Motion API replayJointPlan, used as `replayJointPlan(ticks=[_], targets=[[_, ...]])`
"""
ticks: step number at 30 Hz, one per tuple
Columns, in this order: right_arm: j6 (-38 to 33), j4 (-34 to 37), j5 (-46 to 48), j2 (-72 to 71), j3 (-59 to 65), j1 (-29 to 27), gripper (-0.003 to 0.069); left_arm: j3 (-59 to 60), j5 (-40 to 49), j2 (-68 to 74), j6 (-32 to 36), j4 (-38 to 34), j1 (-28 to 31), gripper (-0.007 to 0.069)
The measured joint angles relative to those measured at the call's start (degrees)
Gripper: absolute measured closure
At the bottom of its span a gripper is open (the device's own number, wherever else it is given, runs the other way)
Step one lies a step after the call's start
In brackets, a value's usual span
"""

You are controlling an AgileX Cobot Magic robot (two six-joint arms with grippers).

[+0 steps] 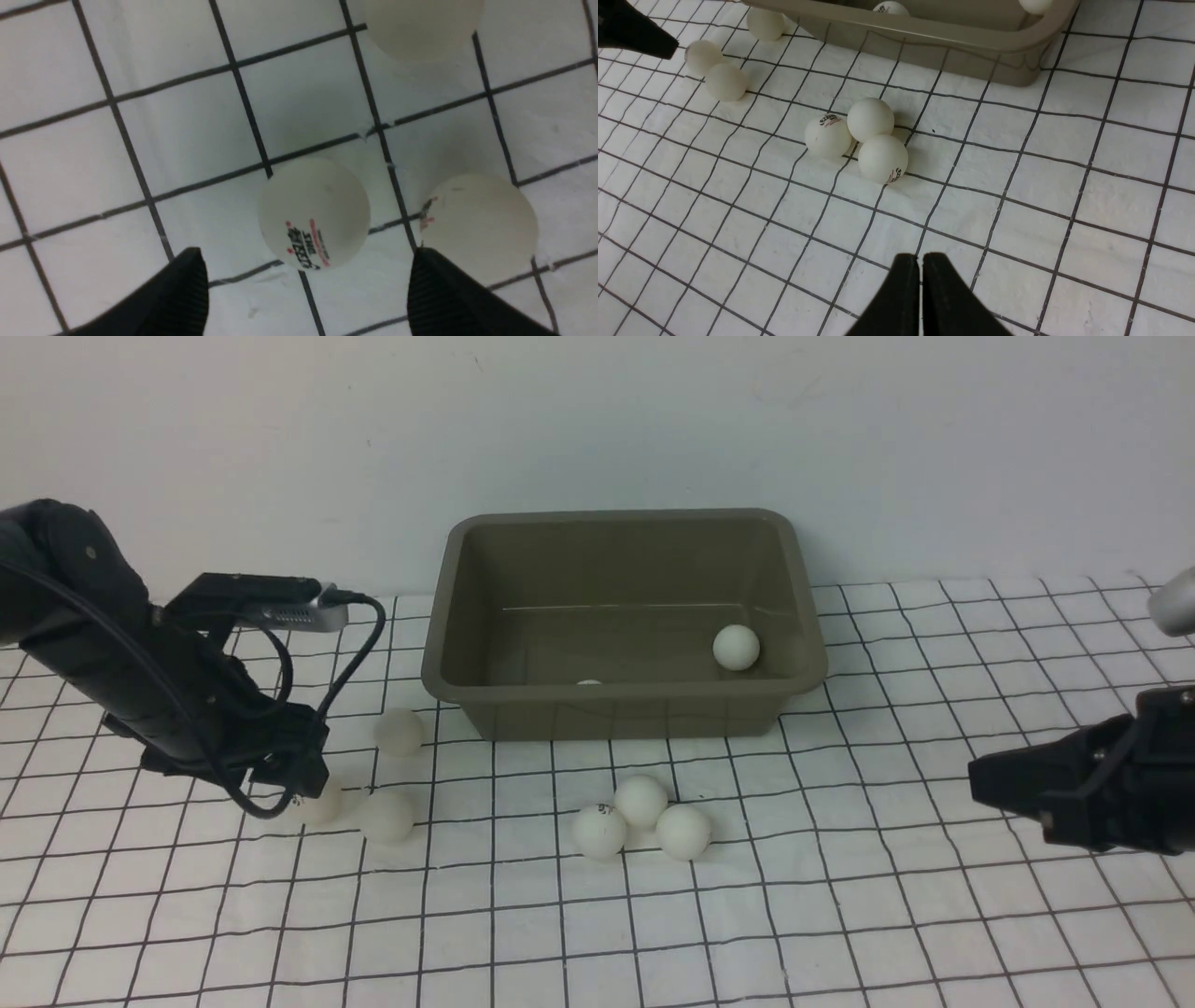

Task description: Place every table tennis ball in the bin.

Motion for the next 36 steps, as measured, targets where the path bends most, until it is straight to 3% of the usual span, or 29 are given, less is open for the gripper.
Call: replayJointPlan(ticks=[25, 28, 32, 36], targets=[[0.0, 0.8, 0.2, 0.0, 0.0, 0.0, 0.0659, -0.2, -8.3, 7.7, 2.8, -4.4, -1.7, 0.0116], [0.0, 0.8, 0.2, 0.0, 0.0, 0.0, 0.0659, -0.3, -8.7, 8.3, 2.8, -4.5, -2.0, 0.0155], [0.0, 0.8, 0.2, 0.0, 0.0, 0.0, 0.0659, -0.3, -8.7, 8.4, 2.8, -4.4, -2.0, 0.0264], [0.3, 0.8, 0.2, 0.0, 0.0, 0.0, 0.0659, -0.3, -8.2, 7.4, 2.5, -2.5, -1.1, 0.0275]])
